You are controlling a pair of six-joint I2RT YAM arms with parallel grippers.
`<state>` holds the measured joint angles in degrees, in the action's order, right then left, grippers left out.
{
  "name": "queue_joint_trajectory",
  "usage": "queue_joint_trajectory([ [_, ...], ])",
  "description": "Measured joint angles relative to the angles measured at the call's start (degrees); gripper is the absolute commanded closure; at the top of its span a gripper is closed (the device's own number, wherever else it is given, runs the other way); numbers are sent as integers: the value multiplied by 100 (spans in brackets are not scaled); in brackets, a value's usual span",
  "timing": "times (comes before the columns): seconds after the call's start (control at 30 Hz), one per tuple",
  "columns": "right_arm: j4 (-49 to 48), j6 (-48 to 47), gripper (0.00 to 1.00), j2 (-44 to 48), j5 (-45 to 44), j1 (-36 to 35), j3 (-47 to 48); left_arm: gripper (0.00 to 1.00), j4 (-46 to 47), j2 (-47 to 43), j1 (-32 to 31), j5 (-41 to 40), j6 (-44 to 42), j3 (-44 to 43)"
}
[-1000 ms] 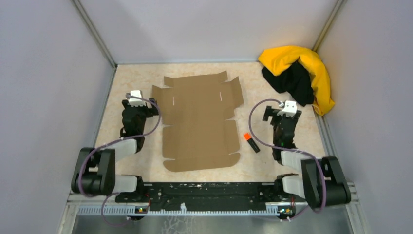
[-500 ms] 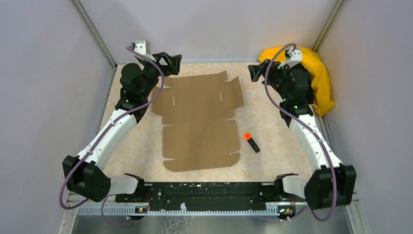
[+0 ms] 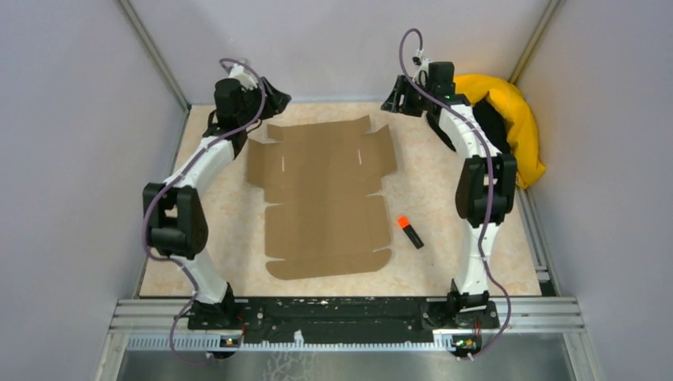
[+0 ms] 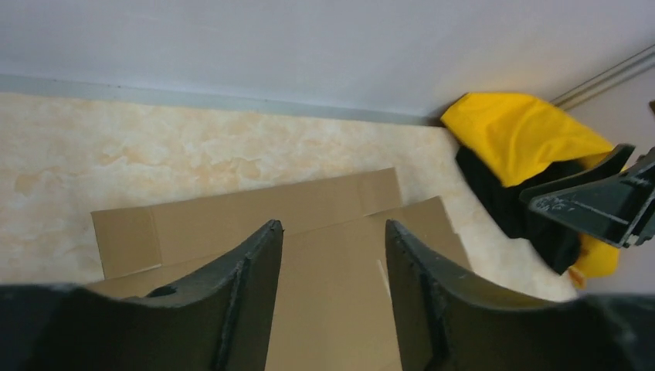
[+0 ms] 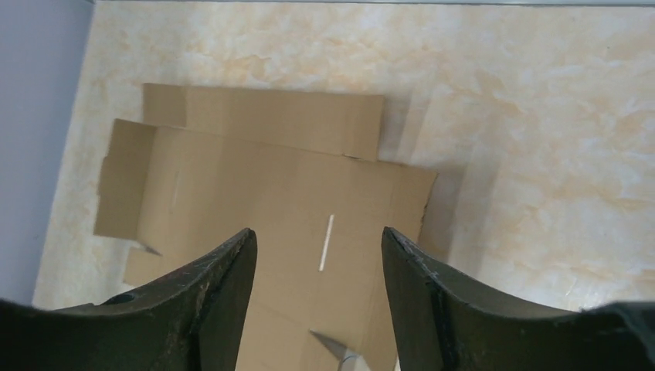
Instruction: Fold the paper box
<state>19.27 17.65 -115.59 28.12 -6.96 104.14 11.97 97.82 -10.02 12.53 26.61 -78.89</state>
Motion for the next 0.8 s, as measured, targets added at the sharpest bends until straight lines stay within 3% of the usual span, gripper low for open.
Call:
queue_joint_trajectory([
  [0.1,444,-149,29,-726,-175,-50,717,43,-404,859,33,184,-20,-623],
  [0.23,911,-358,27,-1639,-474,-173,1784,27,-599,1543,44,50,-96,-1071],
  [0.43,1034,-345,27,-2673,-435,-328,3034,25,-544,1757,76,-485,-444,-1023],
  [0.8,586,-173,27,-3279,-166,-348,3215,24,-118,2133,280,-820,-844,-1023],
])
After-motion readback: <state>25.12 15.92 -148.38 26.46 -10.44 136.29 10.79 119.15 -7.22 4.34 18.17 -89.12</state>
